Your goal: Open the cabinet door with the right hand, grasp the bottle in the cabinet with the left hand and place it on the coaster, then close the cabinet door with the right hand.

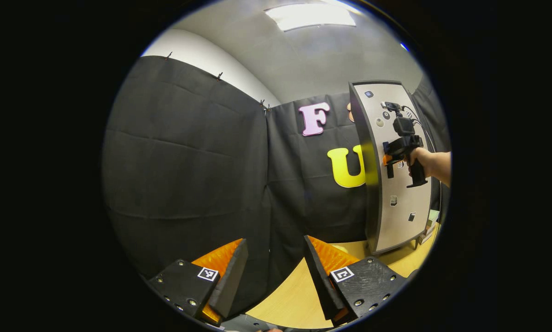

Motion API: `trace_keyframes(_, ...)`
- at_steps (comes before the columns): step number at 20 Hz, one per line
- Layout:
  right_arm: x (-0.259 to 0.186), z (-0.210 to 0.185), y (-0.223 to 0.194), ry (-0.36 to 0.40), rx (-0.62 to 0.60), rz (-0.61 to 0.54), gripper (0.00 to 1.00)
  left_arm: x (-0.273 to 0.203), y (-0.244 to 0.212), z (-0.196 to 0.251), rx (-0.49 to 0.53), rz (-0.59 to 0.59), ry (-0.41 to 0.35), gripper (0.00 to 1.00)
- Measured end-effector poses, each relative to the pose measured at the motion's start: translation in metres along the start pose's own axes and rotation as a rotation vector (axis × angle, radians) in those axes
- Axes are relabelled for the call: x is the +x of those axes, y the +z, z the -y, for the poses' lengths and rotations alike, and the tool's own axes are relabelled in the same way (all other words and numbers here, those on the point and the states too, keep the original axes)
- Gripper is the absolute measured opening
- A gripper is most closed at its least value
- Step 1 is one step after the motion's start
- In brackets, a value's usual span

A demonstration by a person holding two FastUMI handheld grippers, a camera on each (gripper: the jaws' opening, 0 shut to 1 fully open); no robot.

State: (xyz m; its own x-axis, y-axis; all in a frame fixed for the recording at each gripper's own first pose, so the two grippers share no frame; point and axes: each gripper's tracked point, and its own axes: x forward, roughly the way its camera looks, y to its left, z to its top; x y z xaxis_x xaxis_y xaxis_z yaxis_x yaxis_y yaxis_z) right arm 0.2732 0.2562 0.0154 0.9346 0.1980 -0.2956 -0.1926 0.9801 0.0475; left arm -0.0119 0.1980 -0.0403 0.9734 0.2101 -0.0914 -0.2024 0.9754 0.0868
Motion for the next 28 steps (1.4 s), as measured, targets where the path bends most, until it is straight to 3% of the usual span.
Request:
trace_keyframes(3, -0.008, 0.000, 0.001, 0.018, 0.001, -0.001, 0.18, 0.000, 0.003, 0.001, -0.002, 0.011, -0.008, 0.70)
trace_keyframes(9, -0.037, -0.001, 0.001, 0.113, 0.011, -0.003, 0.18, -0.002, 0.007, 0.013, -0.009, 0.016, -0.059, 0.70)
trace_keyframes(16, -0.072, 0.007, 0.000, 0.183, 0.012, -0.007, 0.17, 0.005, 0.027, 0.086, -0.035, 0.045, -0.171, 0.70)
trace_keyframes(28, -0.107, 0.045, -0.003, 0.327, 0.020, 0.025, 0.17, -0.014, 0.055, 0.177, -0.034, 0.080, -0.233, 0.70)
